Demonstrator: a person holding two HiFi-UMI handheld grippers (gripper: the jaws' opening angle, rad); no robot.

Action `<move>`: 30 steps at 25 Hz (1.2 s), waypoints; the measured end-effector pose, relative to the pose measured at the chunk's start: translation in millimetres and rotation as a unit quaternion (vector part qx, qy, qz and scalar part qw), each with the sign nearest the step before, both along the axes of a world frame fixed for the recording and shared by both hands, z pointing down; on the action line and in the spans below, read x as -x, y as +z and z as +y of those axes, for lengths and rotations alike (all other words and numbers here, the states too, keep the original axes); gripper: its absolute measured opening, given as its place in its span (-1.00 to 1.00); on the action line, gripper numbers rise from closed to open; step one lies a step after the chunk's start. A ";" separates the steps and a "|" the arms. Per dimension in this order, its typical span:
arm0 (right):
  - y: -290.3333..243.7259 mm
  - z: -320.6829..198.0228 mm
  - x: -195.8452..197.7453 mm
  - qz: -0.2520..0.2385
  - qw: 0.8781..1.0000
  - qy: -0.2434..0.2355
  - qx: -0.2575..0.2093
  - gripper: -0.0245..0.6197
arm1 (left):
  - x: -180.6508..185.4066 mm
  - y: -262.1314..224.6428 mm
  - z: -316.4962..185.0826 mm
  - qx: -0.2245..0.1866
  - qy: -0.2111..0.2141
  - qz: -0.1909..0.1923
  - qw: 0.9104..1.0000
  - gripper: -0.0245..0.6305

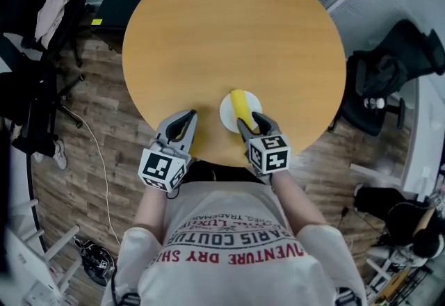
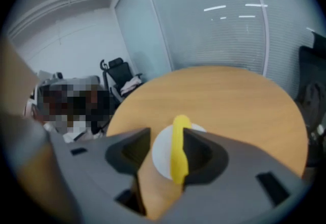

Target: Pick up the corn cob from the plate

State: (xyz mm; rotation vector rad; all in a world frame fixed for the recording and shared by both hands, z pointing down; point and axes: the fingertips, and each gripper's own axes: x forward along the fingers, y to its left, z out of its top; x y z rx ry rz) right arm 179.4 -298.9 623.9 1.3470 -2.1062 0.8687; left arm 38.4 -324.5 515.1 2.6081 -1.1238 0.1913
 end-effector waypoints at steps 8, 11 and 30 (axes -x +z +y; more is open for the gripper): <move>75.9 -25.2 0.8 0.058 0.994 -0.055 0.081 -0.10 | 3.9 32.3 -12.9 0.039 -0.047 -0.008 0.998 -0.82; 91.4 -35.3 2.2 0.090 0.989 -0.062 0.098 -0.07 | 8.2 41.5 -15.4 0.049 -0.054 -0.013 0.997 -0.82; 111.9 -44.9 7.3 0.119 0.984 -0.074 0.105 -0.08 | 14.2 46.4 -21.0 0.063 -0.054 -0.020 0.996 -0.82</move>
